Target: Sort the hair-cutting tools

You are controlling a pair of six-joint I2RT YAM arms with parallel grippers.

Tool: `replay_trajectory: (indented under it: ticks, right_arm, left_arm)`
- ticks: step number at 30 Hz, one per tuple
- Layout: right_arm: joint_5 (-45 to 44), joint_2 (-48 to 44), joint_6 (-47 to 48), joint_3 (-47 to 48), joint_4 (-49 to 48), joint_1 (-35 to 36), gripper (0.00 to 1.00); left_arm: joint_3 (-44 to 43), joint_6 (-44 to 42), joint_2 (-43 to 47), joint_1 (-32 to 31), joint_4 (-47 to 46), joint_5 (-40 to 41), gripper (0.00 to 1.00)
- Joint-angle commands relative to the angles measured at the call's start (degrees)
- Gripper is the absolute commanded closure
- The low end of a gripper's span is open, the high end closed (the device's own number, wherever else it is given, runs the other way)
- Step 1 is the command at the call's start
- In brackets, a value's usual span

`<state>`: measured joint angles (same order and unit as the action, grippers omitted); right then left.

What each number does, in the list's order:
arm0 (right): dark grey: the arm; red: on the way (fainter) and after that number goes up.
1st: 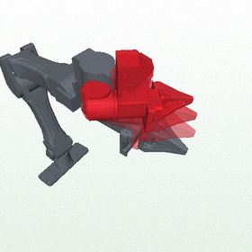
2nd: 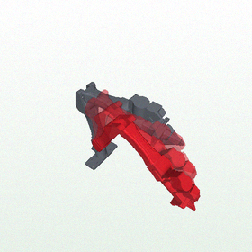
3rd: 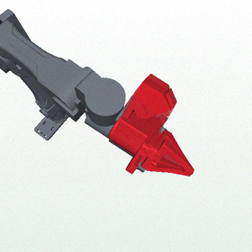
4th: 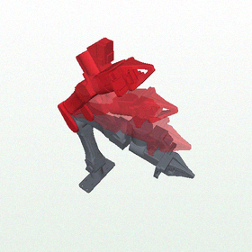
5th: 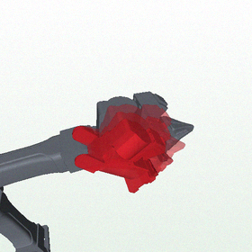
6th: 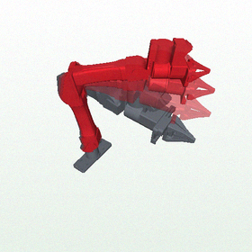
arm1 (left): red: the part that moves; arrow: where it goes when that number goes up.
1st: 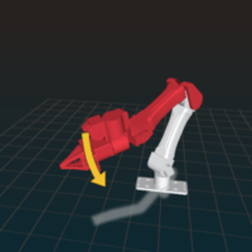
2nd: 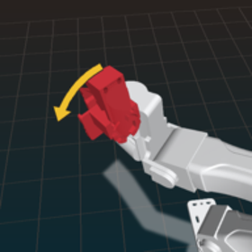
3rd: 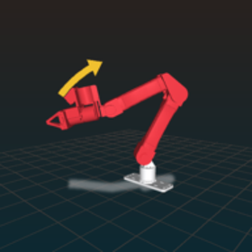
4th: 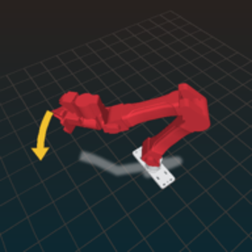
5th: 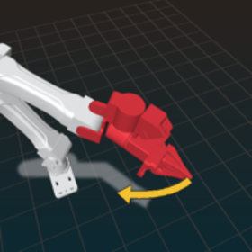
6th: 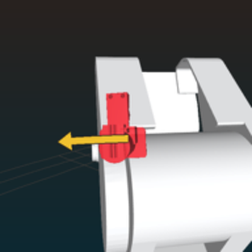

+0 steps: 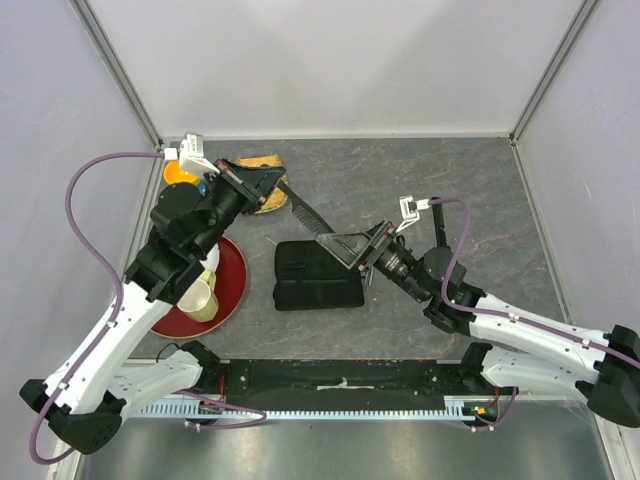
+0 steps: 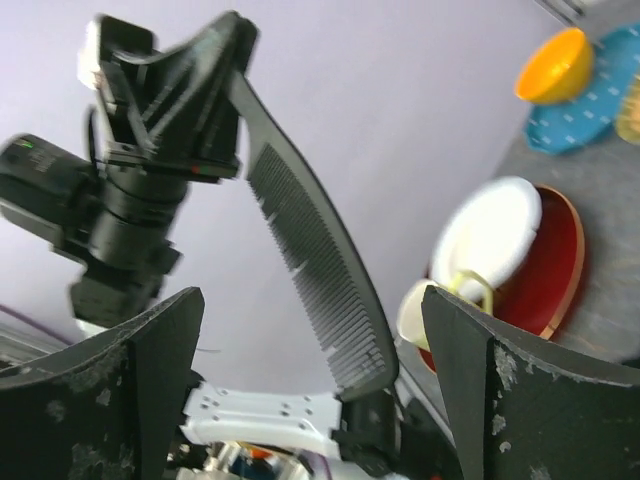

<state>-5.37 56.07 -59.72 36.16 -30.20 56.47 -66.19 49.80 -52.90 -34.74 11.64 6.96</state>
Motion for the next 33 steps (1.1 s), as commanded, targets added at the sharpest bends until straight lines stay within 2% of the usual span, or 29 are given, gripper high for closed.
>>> replay_trajectory:
  ticks: [1,6,11,13,15,18,24,33]
  right_arm:
    - [-1.4,2.6,-2.3,6.3,-13.0,0.4,0.02]
    - [-4.0,4.8,-3.1,7.3,-19.3,0.6,0.04]
    - [-5.4,5.5,-3.6,4.9,-27.3,0.5,0.12]
    - [-5.4,6.1,-4.4,4.3,-28.8,0.6,0.19]
    - [-4.4,6.6,-4.5,5.1,-28.7,0.6,0.28]
    - [-1.3,7.3,-4.7,7.6,-24.7,0.5,0.35]
    - [-0.6,6.6,-5.1,7.6,-22.1,0.5,0.43]
    - [-0.3,5.9,-5.3,7.8,-22.0,0.6,0.47]
  left_arm:
    - [-3.7,9.3,-0.5,0.0,-8.8,3.0,0.98]
    - [-3.8,11.6,0.1,0.0,-11.4,5.4,0.98]
    - [-4.0,12.4,2.2,0.0,-10.2,8.0,0.98]
    - [-3.6,12.4,2.8,0.0,-10.3,8.9,0.98]
    - [-3.1,12.0,3.2,0.1,-10.8,8.9,0.98]
    - [-3.5,10.2,2.9,0.0,-11.3,8.2,0.98]
    - [-5.2,5.6,1.9,0.0,-12.9,3.4,0.98]
    - [-4.7,4.8,1.8,0.0,-12.8,0.1,0.98]
